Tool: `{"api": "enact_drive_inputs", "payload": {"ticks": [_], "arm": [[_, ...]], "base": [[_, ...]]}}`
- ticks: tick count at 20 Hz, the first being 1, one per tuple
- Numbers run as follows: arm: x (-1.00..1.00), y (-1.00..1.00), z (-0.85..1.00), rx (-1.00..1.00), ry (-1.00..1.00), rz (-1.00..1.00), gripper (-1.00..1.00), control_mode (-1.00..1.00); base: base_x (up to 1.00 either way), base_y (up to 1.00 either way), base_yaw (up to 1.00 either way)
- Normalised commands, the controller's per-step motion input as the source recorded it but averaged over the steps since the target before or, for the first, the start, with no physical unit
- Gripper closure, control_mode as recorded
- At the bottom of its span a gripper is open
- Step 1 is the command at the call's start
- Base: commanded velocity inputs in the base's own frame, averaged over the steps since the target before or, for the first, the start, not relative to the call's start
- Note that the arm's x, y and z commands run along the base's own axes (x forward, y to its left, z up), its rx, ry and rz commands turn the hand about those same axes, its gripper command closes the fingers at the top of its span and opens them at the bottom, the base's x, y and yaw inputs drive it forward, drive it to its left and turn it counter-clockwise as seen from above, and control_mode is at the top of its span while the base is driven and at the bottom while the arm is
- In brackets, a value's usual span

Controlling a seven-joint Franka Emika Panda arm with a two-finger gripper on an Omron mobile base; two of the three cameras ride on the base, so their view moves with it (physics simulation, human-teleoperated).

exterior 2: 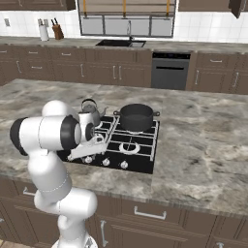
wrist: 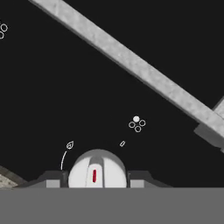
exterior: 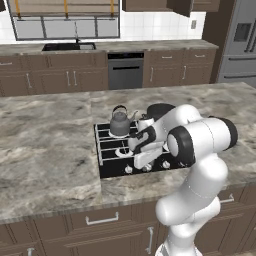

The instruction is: Pick the kettle from the cabinet and place it on a stove burner. Then pick the pot from the counter and place it on another stove burner. Finally, turn both burners on.

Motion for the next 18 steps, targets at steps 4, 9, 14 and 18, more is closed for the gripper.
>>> {"api": "enact_drive_inputs", "payload": {"ticks": [4, 9, 14, 18], "arm": [[0.00, 0.00, -0.52, 0.03, -0.01, 0.31, 1.00, -1.00], [0.00, 0.00, -0.50, 0.02, -0.01, 0.30, 1.00, -1.00], [0.00, 0.00, -0.47, 0.02, -0.02, 0.29, 1.00, -1.00], [0.00, 0.00, -0.44, 0.04, -0.05, 0.28, 1.00, -1.00]], "base": [[0.00, 0.00, 0.00], [0.00, 0.00, 0.00], [0.00, 0.00, 0.00], [0.00, 0.00, 0.00]]}}
